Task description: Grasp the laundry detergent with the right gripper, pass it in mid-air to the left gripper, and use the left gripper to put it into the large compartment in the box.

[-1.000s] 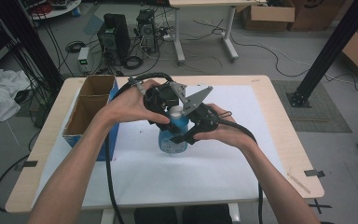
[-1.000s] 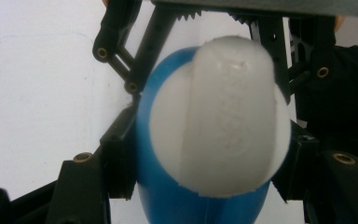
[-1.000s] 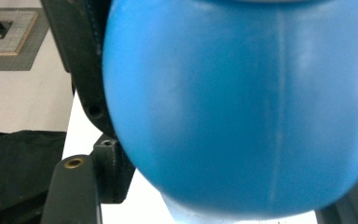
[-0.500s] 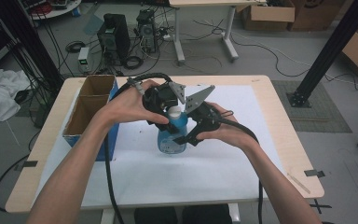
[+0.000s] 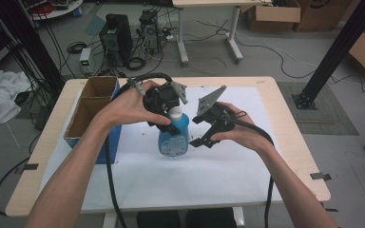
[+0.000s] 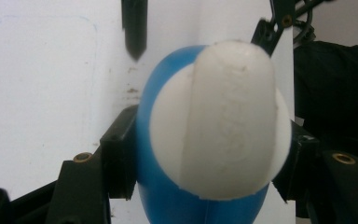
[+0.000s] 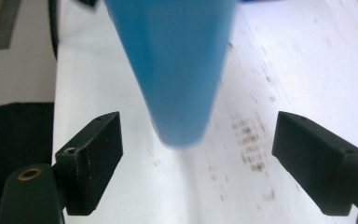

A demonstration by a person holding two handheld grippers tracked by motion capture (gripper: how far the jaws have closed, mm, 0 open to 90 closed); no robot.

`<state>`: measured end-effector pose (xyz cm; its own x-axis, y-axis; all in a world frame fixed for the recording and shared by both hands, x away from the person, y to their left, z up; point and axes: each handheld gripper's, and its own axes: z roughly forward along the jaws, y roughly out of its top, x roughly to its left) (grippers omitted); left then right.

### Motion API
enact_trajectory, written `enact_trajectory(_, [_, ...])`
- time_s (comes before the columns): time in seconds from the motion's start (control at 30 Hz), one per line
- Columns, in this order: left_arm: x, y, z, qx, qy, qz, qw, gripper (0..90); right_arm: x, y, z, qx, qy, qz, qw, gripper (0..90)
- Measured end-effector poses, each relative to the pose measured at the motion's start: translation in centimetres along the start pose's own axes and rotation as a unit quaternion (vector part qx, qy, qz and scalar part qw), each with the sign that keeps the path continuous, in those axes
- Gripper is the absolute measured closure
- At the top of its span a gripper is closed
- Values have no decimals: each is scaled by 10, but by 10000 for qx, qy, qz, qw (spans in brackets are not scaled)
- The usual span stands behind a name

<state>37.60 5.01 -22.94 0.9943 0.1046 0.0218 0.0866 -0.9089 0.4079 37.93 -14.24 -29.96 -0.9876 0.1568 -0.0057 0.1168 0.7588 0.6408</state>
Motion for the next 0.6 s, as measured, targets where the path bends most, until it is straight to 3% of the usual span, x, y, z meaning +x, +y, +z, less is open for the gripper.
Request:
enact_trajectory(0.2, [0, 0, -5, 155, 147, -191, 9996, 380, -5, -13, -14, 432, -254, 238, 9985, 166])
enact_trajectory(0.4, [1, 0, -18, 132, 236, -428, 9987, 380, -10, -28, -28, 629, -542, 497, 9953, 172])
enact_trajectory(0.6, [5, -2, -34, 182, 452, -907, 9947, 380, -14, -46, -40, 754, -815, 825, 9904, 178])
